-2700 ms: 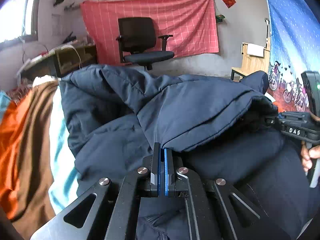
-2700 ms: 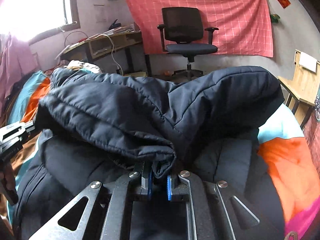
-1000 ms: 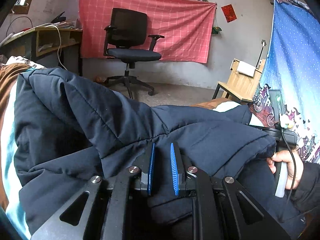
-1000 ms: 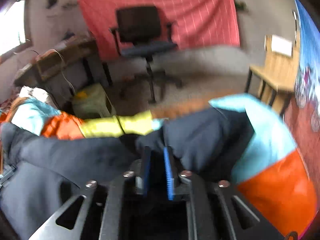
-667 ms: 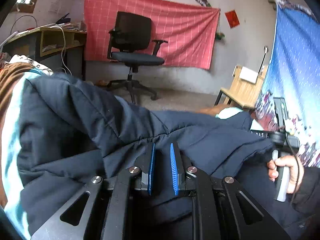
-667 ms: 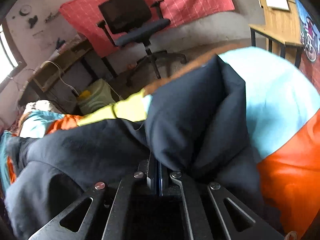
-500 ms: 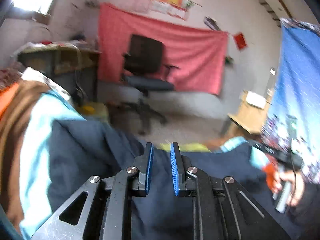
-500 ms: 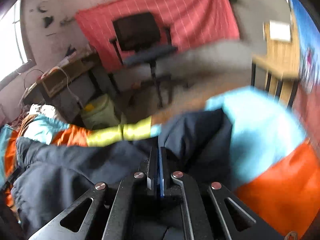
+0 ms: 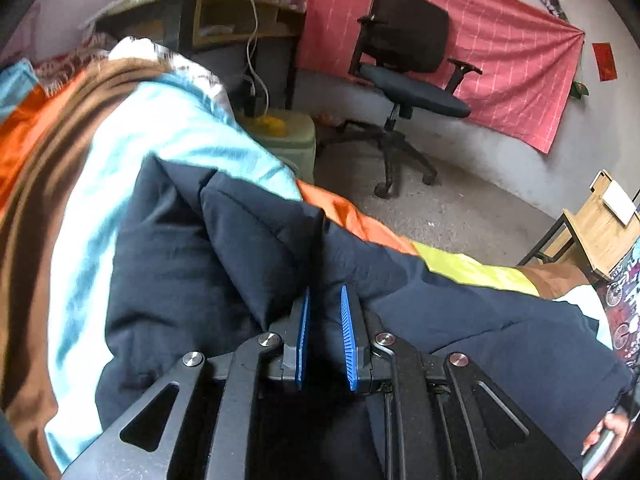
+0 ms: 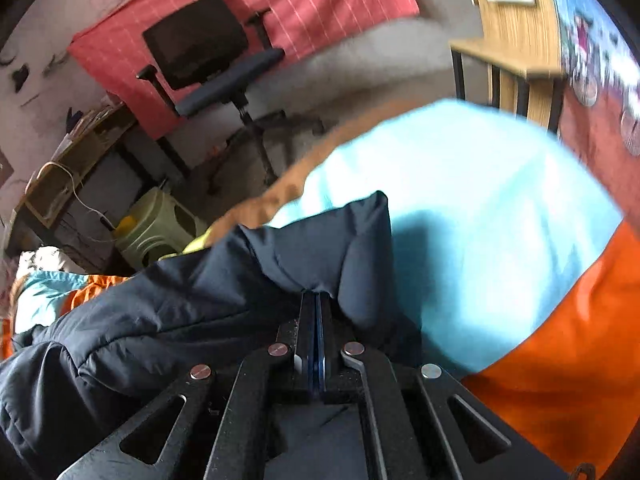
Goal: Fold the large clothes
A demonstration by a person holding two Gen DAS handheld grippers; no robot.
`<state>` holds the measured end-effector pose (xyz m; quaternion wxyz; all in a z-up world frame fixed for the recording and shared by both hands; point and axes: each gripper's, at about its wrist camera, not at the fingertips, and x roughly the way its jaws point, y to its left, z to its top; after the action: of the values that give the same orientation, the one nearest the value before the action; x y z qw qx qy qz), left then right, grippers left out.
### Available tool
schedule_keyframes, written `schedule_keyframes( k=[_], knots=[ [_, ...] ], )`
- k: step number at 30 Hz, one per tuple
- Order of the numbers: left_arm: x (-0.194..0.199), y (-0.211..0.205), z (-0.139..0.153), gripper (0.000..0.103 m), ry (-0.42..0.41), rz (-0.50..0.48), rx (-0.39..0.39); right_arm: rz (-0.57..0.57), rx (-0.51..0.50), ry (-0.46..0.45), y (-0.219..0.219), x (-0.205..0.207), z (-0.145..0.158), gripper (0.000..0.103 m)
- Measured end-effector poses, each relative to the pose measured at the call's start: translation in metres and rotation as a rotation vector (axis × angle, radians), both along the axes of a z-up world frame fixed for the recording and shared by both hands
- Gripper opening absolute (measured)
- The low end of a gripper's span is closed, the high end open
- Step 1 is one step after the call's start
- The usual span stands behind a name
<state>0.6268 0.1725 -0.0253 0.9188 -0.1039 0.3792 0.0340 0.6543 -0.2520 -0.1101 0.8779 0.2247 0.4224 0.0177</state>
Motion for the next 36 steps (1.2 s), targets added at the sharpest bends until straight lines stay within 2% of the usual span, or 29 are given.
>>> schedule_keyframes(
  k=[3,4,6,9,11,12,14,17,20,22,26,28,33,36],
  knots=[
    [-0.018,-0.011,0.022,0.014,-0.112,-0.067,-0.021,0.0,-0.07,-0.03,0.006,-0.006,0.02,0.002],
    [-0.024,-0.02,0.028,0.014,-0.149,-0.109,-0.015,0.011,-0.11,-0.072,0.013,-0.013,0.035,0.007],
    [-0.031,-0.038,0.032,0.014,-0.177,-0.219,-0.043,0.061,-0.134,-0.165,0.029,-0.024,0.06,0.007],
    [-0.043,-0.061,0.028,0.014,-0.142,-0.385,-0.111,0.238,-0.113,-0.239,0.068,-0.033,0.087,0.008],
    [-0.049,-0.07,0.018,0.014,-0.093,-0.47,-0.145,0.364,-0.046,-0.219,0.088,-0.037,0.089,0.02],
    [-0.05,-0.072,0.013,0.014,-0.062,-0.49,-0.133,0.392,-0.024,-0.205,0.093,-0.039,0.087,0.022],
    [-0.054,-0.074,0.004,0.014,-0.02,-0.515,-0.096,0.442,-0.003,-0.166,0.102,-0.047,0.08,0.023],
    [-0.057,-0.077,-0.008,0.014,0.026,-0.544,-0.025,0.493,-0.044,-0.124,0.105,-0.058,0.064,0.023],
    [-0.062,-0.095,-0.02,0.012,0.056,-0.566,0.132,0.533,-0.079,-0.079,0.106,-0.06,0.049,0.023],
    [-0.061,-0.104,-0.028,0.012,0.055,-0.551,0.182,0.553,-0.12,-0.055,0.109,-0.062,0.041,0.023],
    [-0.051,-0.105,-0.047,0.01,0.052,-0.495,0.159,0.542,-0.246,-0.066,0.128,-0.06,0.029,0.023],
    [-0.061,-0.104,-0.044,0.01,0.028,-0.494,0.138,0.526,-0.262,-0.062,0.133,-0.05,0.023,0.023],
    [-0.079,-0.086,-0.018,0.011,-0.022,-0.502,0.081,0.492,-0.202,-0.098,0.116,-0.062,0.036,0.024],
    [-0.088,-0.079,-0.003,0.016,-0.025,-0.478,0.045,0.46,-0.151,-0.145,0.109,-0.07,0.054,0.024]
  ],
)
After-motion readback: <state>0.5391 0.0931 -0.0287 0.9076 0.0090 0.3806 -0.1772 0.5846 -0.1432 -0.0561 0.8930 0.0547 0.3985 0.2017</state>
